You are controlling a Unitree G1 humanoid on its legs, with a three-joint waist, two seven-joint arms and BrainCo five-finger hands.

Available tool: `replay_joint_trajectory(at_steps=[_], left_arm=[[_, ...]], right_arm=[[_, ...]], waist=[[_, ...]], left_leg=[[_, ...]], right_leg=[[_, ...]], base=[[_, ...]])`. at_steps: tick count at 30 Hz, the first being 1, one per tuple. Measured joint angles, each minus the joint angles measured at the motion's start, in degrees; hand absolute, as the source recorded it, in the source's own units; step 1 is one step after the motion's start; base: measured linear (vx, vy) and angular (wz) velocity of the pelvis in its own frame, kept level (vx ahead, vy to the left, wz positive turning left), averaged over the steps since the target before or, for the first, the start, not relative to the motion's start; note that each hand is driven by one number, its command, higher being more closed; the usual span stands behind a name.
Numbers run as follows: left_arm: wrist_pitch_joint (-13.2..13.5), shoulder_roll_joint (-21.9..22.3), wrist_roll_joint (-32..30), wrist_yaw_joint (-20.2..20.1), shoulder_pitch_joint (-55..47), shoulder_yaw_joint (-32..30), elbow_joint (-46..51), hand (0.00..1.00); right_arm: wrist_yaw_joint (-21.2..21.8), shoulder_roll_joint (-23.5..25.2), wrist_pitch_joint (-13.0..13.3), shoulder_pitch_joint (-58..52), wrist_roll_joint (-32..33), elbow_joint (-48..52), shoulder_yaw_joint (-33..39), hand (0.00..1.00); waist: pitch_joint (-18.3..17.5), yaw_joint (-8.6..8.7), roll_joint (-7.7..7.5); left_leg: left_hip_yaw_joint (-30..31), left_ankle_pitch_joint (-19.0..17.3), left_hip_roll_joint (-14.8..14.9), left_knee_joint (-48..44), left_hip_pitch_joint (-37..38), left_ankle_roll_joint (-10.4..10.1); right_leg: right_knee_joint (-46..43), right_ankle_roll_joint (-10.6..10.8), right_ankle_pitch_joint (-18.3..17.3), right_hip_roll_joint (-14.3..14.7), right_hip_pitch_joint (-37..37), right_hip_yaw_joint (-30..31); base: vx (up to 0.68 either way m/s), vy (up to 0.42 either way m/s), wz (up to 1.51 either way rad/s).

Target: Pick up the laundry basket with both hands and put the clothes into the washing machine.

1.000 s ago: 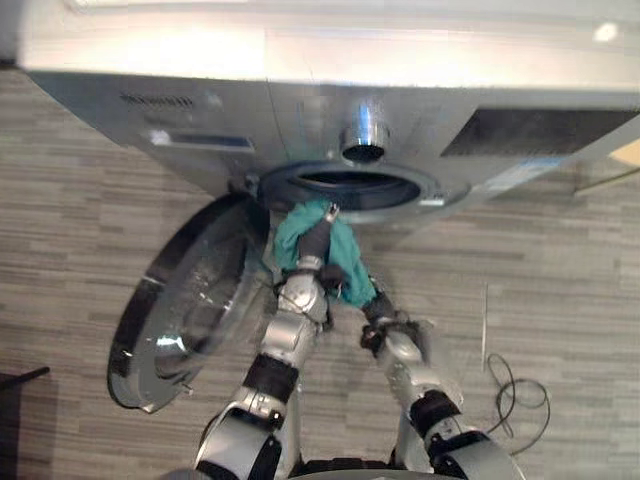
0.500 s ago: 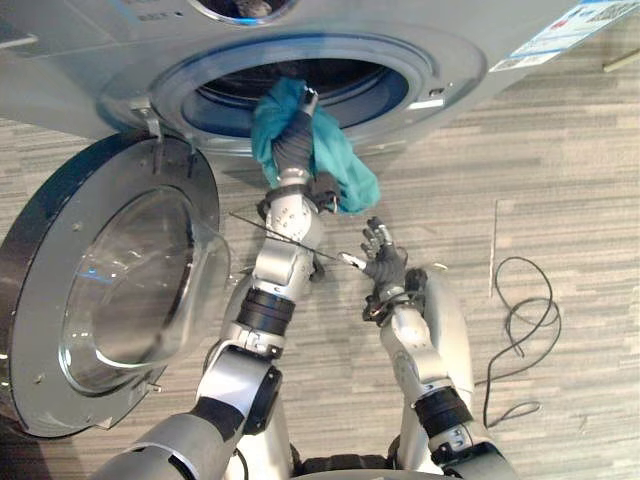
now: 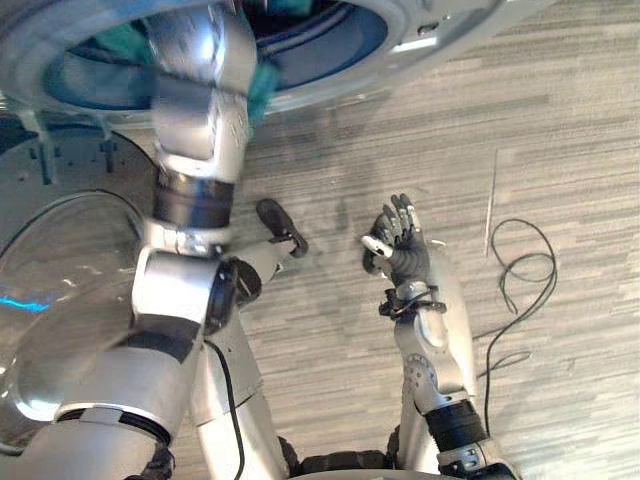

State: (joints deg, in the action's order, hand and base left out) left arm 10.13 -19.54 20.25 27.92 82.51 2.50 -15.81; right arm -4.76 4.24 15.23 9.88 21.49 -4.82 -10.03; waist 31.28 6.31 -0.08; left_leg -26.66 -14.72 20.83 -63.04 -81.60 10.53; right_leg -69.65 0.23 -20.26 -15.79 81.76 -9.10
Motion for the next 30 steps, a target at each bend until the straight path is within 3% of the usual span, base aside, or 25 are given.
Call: replay_joint_trajectory(at_steps=[1,2,5,7,8,9,10,11,13,17,19,22,25,29,30], left_arm=[[-0.01,-1.53,-0.20,-0.07,1.79,0.94,-0.86,1.00],[0.11,-6.31,2.06,-0.07,5.49,3.17,-1.86,1.00],[0.32,-10.99,4.56,-0.12,13.86,7.28,-2.20,1.00],[0.15,-15.13,3.57,-0.27,19.16,12.13,-5.27,1.00],[-0.48,-17.27,0.06,0.15,21.16,14.80,-5.26,1.00],[-1.35,-18.28,-4.11,0.56,23.59,17.34,-5.54,0.00],[-3.09,-19.13,-13.19,0.99,26.81,20.95,-7.25,0.00],[-3.79,-19.47,-17.38,0.87,27.96,22.84,-8.42,0.00],[-6.07,-20.11,-31.81,0.95,28.99,24.87,-11.28,0.00],[-8.16,-22.30,-49.32,-1.43,27.82,26.77,-14.62,0.00],[-9.06,-23.77,-58.53,-8.23,22.49,32.05,-19.85,0.00],[-9.35,-22.46,-60.66,-13.72,14.72,33.98,-24.72,0.00],[-9.84,-20.16,-59.39,-18.70,11.35,32.01,-29.44,0.00],[-11.81,-18.72,-50.09,-23.49,10.77,21.59,-29.86,0.00],[-13.18,-17.60,-43.35,-23.60,11.16,17.62,-29.86,0.00]], right_arm=[[0.04,-0.04,-0.01,-0.17,0.55,0.67,-0.37,0.00],[0.06,-0.19,0.00,-1.00,1.24,3.04,-1.33,0.00],[1.37,-0.32,-0.14,-2.65,2.86,6.88,-2.40,0.00],[2.19,-0.39,-0.18,-3.22,3.63,9.09,-2.51,0.00],[2.63,-0.83,-0.12,-4.20,4.05,10.69,-2.45,0.00],[2.89,-0.81,-0.24,-5.23,5.05,12.24,-2.47,0.00],[3.87,-0.86,-0.10,-6.11,6.12,14.11,-2.50,0.00],[4.36,-0.88,-0.01,-6.28,6.44,14.61,-2.52,0.00],[6.27,-0.91,0.66,-6.74,7.82,15.14,-2.53,0.00],[6.61,-0.94,1.94,-7.13,9.68,14.35,-2.46,0.00],[6.77,-0.98,2.29,-7.13,11.89,12.17,-2.63,0.00],[7.12,-1.13,2.29,-7.19,12.49,10.72,-3.50,0.00],[7.30,-1.16,2.16,-7.20,12.93,10.69,-3.68,0.00],[7.32,-1.15,0.58,-7.42,12.94,10.59,-3.56,0.00],[7.31,-1.15,-0.11,-7.42,12.92,10.41,-3.57,0.00]], waist=[[0.05,0.18,-0.09],[0.09,0.73,-0.19],[0.37,0.72,-0.74],[0.36,1.37,-0.77],[0.36,1.04,-0.79],[0.36,1.04,-0.80],[0.37,1.10,-0.80],[0.38,1.18,-0.81],[0.45,1.06,-0.98],[0.43,0.87,-1.06],[0.41,0.73,-1.08],[0.40,0.85,-1.09],[0.40,0.84,-1.09],[0.40,0.47,-1.09],[0.40,0.49,-1.09]], left_leg=[[-0.02,0.00,0.17,-0.02,-0.41,0.00],[-0.02,0.01,0.59,0.00,-1.99,-0.01],[-0.13,0.07,1.26,0.27,-4.82,-0.05],[-0.16,0.08,1.51,-0.08,-5.93,-0.04],[-0.18,0.07,2.10,0.05,-6.85,-0.06],[-0.23,0.11,2.19,0.13,-7.79,-0.11],[-0.49,0.10,2.32,0.11,-8.75,-0.11],[-0.71,0.10,2.47,0.10,-8.95,-0.11],[-1.49,0.05,3.01,-0.26,-9.02,-0.01],[-1.49,-0.22,3.25,-1.28,-8.57,0.44],[-2.16,-0.42,3.26,-0.94,-6.21,0.67],[-3.29,-0.55,3.60,0.35,-4.41,0.66],[-3.58,-0.54,4.27,0.60,-4.35,0.70],[-3.25,-0.50,4.83,0.20,-4.11,0.72],[-3.20,-0.49,4.92,0.20,-3.91,0.72]], right_leg=[[0.03,-0.05,0.03,0.15,0.48,0.00],[0.21,-0.26,0.18,0.61,2.12,-0.03],[1.00,-0.70,0.88,1.20,4.79,-0.41],[0.97,-0.61,1.25,1.38,5.96,-0.24],[1.71,-0.45,1.52,1.91,6.69,-0.48],[1.81,-0.55,1.64,1.87,7.58,-0.61],[1.73,-0.38,1.81,1.78,8.60,-0.59],[1.74,-0.25,1.90,1.75,8.89,-0.56],[1.71,-0.06,2.27,1.73,9.32,-0.32],[0.93,0.39,2.47,1.74,8.72,-0.22],[1.34,0.52,2.32,1.76,6.98,0.14],[3.00,0.41,2.44,2.05,5.85,0.45],[3.99,0.44,3.73,2.29,5.71,-0.09],[3.80,0.02,3.81,2.78,5.27,-0.32],[3.82,-0.10,3.74,2.93,4.98,-0.47]], base=[[-0.05,-0.004,-0.15],[-0.05,0.001,-0.14],[-0.05,0.017,-0.17],[-0.05,0.033,-0.14],[-0.07,0.038,-0.20],[-0.09,0.043,-0.16],[-0.08,0.034,-0.02],[-0.07,0.031,0.00],[-0.07,0.034,-0.06],[-0.06,0.031,0.01],[-0.07,0.025,-0.02],[-0.06,0.024,-0.20],[-0.05,0.021,-0.16],[-0.05,0.004,-0.03],[-0.07,0.007,-0.02]])
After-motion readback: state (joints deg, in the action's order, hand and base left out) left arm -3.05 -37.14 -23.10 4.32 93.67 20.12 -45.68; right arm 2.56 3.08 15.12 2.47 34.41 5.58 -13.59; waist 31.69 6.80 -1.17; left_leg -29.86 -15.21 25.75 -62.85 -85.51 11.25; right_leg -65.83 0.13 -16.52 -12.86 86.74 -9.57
